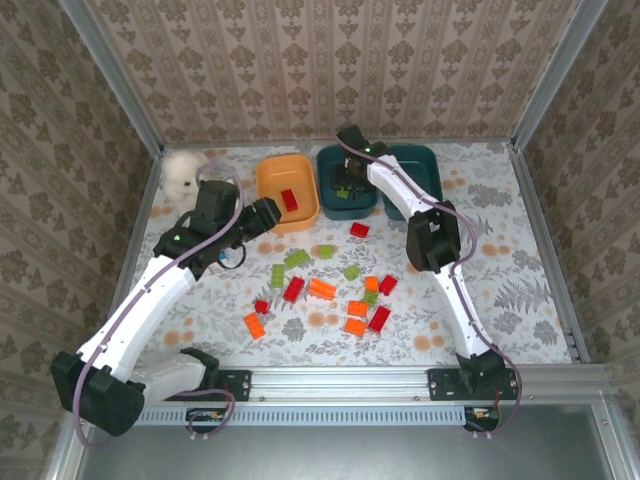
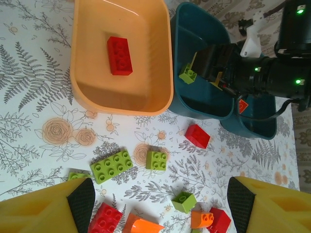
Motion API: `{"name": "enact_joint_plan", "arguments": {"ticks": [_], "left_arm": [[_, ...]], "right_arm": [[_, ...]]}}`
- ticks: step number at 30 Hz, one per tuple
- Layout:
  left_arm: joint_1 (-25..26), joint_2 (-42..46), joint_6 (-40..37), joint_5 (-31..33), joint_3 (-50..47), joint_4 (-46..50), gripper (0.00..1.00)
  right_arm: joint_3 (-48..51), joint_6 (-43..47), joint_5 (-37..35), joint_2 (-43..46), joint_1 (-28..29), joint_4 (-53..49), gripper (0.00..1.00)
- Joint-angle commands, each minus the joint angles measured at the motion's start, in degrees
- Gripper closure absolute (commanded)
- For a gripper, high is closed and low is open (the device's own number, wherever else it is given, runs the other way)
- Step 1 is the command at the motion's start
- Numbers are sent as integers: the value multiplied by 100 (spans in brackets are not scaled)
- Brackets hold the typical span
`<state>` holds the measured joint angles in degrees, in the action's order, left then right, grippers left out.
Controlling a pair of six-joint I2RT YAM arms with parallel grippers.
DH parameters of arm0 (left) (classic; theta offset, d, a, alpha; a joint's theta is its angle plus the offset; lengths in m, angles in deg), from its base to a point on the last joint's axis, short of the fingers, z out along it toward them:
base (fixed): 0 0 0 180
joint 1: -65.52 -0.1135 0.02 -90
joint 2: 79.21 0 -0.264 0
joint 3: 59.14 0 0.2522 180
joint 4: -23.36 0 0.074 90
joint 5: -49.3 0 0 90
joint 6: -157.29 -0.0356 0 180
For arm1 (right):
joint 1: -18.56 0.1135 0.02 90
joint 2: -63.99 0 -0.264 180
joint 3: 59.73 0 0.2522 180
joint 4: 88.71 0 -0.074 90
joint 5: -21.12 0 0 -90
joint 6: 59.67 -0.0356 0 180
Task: Sort the legos into containers by color
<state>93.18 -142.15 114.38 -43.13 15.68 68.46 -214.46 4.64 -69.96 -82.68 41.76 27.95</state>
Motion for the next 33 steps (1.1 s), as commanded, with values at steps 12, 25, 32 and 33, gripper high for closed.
{"name": "enact_joint_plan", "arguments": {"ticks": [12,25,32,33], "left_arm": [[-610,1119,-188,190,-74,1029,24],[-753,1702,-74,-333,-491,1771,28],[-366,1453,416,-655,-1020,1780,35],[-305,1386,493,-663,-1066,1792,36]], "right_arm": [[3384,682,-317,4231,1220,1104,45],[6660,27,-821,6580,3075,1521,46],[7125,-166,-1030,7243,3094,1336,46],[7172,-177,-1026,7323,3098,1309,46]]}}
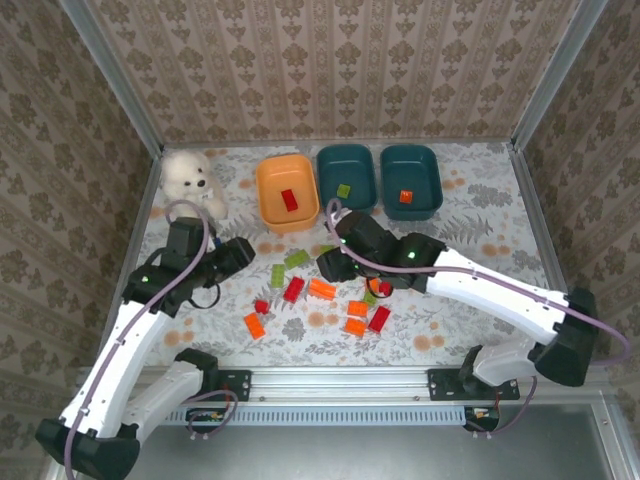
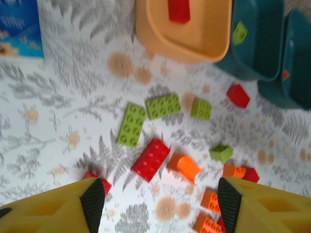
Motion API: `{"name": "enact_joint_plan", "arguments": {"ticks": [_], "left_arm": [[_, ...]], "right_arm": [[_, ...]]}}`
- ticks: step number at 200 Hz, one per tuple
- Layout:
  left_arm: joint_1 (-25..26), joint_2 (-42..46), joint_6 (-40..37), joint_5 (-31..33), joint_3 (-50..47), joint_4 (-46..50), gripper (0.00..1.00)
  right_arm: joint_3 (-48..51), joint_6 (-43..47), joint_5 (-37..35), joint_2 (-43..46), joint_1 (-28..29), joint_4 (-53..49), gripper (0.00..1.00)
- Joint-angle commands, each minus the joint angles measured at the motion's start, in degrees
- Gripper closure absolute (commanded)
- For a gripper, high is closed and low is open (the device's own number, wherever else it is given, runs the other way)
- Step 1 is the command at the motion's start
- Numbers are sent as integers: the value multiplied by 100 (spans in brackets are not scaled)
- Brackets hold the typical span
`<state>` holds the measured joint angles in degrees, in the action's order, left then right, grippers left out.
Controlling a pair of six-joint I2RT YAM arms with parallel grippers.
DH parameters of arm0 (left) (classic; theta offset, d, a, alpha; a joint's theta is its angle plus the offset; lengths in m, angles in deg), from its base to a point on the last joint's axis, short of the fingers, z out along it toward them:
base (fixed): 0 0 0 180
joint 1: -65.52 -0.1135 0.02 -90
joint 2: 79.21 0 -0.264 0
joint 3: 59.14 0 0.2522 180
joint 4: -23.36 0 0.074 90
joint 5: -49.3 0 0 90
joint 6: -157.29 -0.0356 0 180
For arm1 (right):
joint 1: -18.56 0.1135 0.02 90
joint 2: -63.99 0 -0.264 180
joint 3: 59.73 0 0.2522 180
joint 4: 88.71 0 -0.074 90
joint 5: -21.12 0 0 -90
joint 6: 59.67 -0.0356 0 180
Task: Sort the legos into containers by color
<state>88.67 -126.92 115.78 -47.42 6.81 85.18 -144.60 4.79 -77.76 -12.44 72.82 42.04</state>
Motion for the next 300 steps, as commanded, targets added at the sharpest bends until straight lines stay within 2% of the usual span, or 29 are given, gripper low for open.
{"name": "enact_joint_plan", "arguments": {"ticks": [1,7,11,27,48,76,113,149,187,216,254,285,300], "left_arm": [[251,-233,379,-210,-220,117,37],[261,-324,345,-163,-236,101,38],[481,-396,291,-126,-237,107,38],[757,-679,54,184,-198,336,38],[911,-1045,-6,334,-215,703,37],[1147,-1303,-154,422,-331,738,35],[1501,-1869,-706,672,-287,751,34],[1514,-2290,-769,641,-456,604,27],[1522,-2711,-1430,833,-551,568,29],[1521,-3051,-1649,934,-653,256,29],[1472,-3432,-1676,751,-739,-278,34],[1470,-3834,-1749,975,-520,-193,39],[1471,-3906,-1799,1031,-500,-234,45]], "right_arm": [[234,-229,-260,399,-11,-152,46],[280,-270,-278,491,-8,-200,46],[313,-290,-276,555,-12,-212,46],[436,-358,-289,812,-12,-271,46],[529,-416,-266,1046,-11,-384,46],[745,-469,-70,1360,-21,-387,45],[1017,-644,115,1705,-49,-342,44],[1055,-654,145,1796,-134,-389,44],[1072,-665,194,1771,-185,-416,43],[1117,-672,258,1762,-223,-391,43],[1071,-645,342,1710,-289,-389,43],[1064,-654,396,1692,-335,-382,43],[1056,-664,408,1677,-338,-374,42]]}}
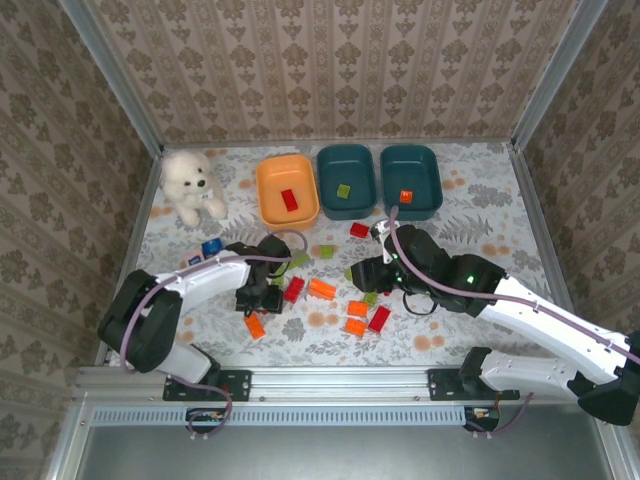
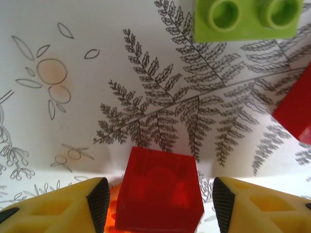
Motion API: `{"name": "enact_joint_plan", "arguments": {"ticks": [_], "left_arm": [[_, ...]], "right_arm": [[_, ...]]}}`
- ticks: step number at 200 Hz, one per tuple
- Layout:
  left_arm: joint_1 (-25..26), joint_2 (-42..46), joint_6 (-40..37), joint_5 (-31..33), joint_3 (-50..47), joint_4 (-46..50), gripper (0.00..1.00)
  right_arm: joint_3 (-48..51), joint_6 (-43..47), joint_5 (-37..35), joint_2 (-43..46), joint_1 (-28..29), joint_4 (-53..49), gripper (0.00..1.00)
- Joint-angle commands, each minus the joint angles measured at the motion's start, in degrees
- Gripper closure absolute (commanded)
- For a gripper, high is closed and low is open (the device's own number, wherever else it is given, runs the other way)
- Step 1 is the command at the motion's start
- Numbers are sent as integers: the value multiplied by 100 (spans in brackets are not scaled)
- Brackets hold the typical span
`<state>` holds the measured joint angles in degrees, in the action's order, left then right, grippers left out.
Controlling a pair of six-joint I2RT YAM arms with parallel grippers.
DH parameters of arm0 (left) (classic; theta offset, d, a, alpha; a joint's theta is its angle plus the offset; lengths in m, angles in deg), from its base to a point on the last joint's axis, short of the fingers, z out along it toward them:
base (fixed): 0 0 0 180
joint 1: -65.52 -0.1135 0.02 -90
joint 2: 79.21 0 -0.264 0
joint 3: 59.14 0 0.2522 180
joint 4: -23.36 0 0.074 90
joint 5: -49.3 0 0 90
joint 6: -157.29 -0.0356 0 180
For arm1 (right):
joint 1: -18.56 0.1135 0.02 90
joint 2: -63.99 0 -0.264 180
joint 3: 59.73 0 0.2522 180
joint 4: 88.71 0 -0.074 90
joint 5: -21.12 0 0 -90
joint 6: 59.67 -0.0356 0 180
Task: Sort the legos into containers by color
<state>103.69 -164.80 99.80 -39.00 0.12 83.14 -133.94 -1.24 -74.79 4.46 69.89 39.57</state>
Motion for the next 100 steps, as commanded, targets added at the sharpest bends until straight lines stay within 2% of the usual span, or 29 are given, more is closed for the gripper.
{"name": "enact_joint_plan", "arguments": {"ticks": [1,14,32,52,72,100], "left_arm": [[-30,-122,-205,190,165,-36,46],[-39,-172,-202,192,156,-66,56],[-38,-190,-184,169,145,-125,59],[-38,-196,-183,162,167,-134,72],[-38,-92,-166,265,330,33,74],[-165,288,-96,286,922,407,77]], "right_arm": [[-7,-60,109,-14,-49,-126,42],[-33,-62,108,-24,-62,-136,42],[-46,-60,108,-40,-87,-138,42],[-53,-60,127,-59,-112,-130,42],[-46,-43,242,-65,-140,-61,42],[-73,-75,857,-33,-274,416,39]]}}
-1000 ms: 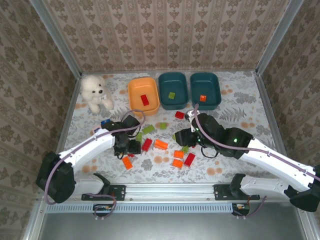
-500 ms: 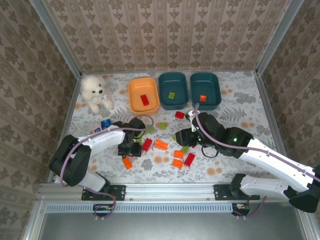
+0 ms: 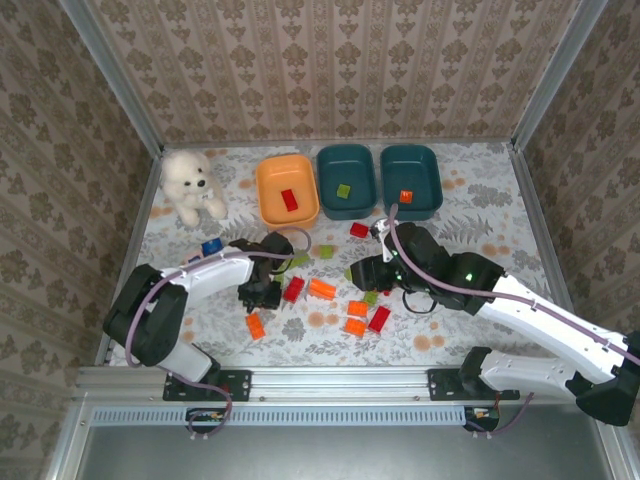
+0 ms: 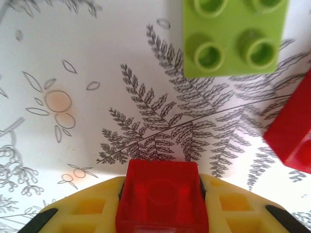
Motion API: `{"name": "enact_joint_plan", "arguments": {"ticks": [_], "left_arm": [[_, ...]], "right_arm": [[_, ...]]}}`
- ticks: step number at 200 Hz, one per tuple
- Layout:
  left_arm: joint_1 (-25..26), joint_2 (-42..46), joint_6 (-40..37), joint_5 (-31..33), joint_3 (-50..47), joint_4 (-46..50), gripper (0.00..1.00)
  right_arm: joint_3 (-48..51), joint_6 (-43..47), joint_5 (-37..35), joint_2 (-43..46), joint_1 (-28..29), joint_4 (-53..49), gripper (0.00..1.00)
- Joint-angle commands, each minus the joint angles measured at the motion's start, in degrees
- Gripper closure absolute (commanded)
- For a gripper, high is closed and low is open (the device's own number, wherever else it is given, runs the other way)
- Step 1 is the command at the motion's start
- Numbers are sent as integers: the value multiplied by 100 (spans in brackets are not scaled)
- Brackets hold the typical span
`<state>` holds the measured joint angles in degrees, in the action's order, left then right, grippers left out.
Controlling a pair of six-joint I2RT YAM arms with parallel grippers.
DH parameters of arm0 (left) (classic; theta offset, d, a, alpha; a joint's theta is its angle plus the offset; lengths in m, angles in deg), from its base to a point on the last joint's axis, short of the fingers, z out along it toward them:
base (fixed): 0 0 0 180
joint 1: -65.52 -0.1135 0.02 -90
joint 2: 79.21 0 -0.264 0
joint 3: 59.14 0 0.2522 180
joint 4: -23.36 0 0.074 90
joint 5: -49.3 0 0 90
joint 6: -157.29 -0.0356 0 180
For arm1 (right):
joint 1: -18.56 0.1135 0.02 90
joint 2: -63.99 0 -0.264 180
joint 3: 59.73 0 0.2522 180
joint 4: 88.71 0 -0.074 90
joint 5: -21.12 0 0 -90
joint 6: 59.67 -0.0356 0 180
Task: Sort the legos into containers by color
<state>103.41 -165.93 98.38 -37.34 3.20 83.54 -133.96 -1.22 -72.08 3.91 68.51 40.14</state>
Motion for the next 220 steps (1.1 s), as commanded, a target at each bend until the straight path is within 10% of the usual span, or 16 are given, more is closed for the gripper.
{"name": "enact_joint_plan", "arguments": {"ticks": [1,145,220], "left_arm": [[-157,410,46,108,642,377,77],[-1380,-3975,-619,168,6521,1733,78],[-1354,-4764,-354,89,7019,2034,75]], "right_arm": [[-75,-92,615,22,-153,383,39],[-1086,-132,1228,-993,-1142,899,30],[-905,-202,1179,-874,-1268,831,30]]}}
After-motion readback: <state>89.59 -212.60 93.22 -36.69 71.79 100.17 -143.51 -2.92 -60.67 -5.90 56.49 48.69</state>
